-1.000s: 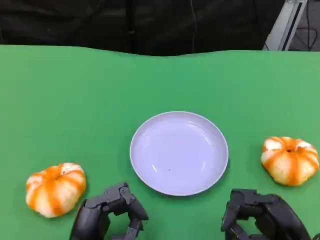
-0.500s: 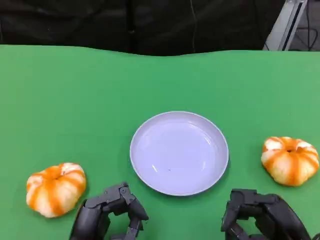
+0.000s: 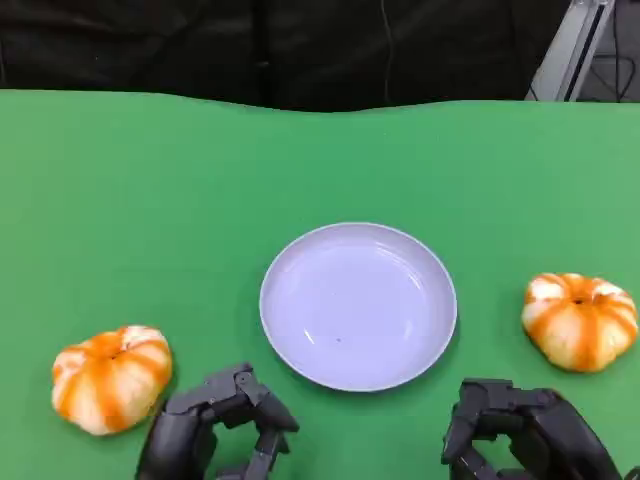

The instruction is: Grasp the bread from the table and place it into the plate.

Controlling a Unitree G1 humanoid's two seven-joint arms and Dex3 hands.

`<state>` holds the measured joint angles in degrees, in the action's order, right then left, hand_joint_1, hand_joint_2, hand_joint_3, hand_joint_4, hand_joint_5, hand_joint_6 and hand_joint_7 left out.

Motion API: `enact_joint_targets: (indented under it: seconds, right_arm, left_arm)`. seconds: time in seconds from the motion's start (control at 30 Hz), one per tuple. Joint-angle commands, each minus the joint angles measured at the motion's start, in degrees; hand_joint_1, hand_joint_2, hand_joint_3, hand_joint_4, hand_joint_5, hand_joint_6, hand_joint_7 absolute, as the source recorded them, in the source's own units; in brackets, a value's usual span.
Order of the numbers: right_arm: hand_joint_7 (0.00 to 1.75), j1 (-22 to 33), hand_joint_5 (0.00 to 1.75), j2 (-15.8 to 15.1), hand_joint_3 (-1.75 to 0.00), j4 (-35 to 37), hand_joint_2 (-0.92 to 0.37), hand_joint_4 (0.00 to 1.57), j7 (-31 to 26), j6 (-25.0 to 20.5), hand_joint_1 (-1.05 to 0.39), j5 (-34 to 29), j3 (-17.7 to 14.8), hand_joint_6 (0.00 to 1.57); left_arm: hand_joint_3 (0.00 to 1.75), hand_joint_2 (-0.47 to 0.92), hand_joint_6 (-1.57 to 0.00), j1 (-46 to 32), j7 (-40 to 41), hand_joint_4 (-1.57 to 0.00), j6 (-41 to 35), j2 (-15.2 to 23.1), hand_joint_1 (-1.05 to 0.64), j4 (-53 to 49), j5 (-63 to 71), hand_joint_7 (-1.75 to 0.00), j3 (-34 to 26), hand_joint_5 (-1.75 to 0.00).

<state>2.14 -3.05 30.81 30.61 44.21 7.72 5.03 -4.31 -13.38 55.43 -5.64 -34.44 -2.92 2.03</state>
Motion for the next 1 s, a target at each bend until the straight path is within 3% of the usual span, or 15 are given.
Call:
enact_joint_targets:
  seconds: [0.03,0.1,0.2,0.7,0.73,0.8,1.0]
  right_arm:
    - [1.30,-0.4,1.56,-0.7,-0.97,0.5,-0.61,0.83,0.3,0.0,-0.12,0.7,-0.4,0.83]
    - [1.29,-0.5,1.55,-0.7,-0.96,0.9,-0.62,0.84,0.6,0.4,-0.12,0.8,-0.5,0.84]
    - [1.29,-0.6,1.54,-0.8,-0.97,1.0,-0.62,0.84,0.6,0.5,-0.11,0.7,-0.5,0.84]
    - [1.29,-0.8,1.55,-0.7,-0.96,1.2,-0.62,0.84,0.6,0.7,-0.11,0.6,-0.6,0.84]
    - [1.29,-0.7,1.55,-0.7,-0.96,1.2,-0.62,0.84,0.6,0.6,-0.11,0.6,-0.5,0.84]
    - [1.29,-0.6,1.55,-0.6,-0.96,1.0,-0.63,0.84,0.6,0.3,-0.12,0.6,-0.5,0.84]
    - [1.29,-0.5,1.55,-0.6,-0.94,0.7,-0.63,0.83,0.5,0.1,-0.12,0.5,-0.4,0.84]
  left_arm:
    - [0.79,0.69,-1.17,-0.8,0.1,-0.96,-1.4,0.4,-0.11,2.9,-2.7,-0.30,-0.4,-0.89]
    - [0.45,0.77,-1.12,-1.2,-1.5,-1.05,-2.3,0.5,-0.19,4.6,-4.9,-0.09,0.2,-0.40]
    - [0.18,0.88,-1.05,-1.7,-2.5,-1.11,-2.8,1.0,-0.23,6.2,-6.1,-0.01,0.6,-0.08]
    - [0.07,0.92,-1.03,-2.4,-2.9,-1.12,-3.8,1.8,-0.24,8.6,-5.8,0.00,0.6,-0.01]
    - [0.09,0.92,-0.84,-2.9,-2.8,-0.95,-4.2,2.4,-0.37,11.0,-5.7,0.00,0.6,0.00]
    - [0.17,0.92,-0.63,-3.7,-2.8,-0.69,-5.1,3.2,-0.52,14.5,-5.8,0.00,0.6,0.00]
    - [0.20,0.92,-0.58,-4.5,-2.5,-0.63,-7.0,3.8,-0.54,17.1,-6.0,0.00,0.9,0.00]
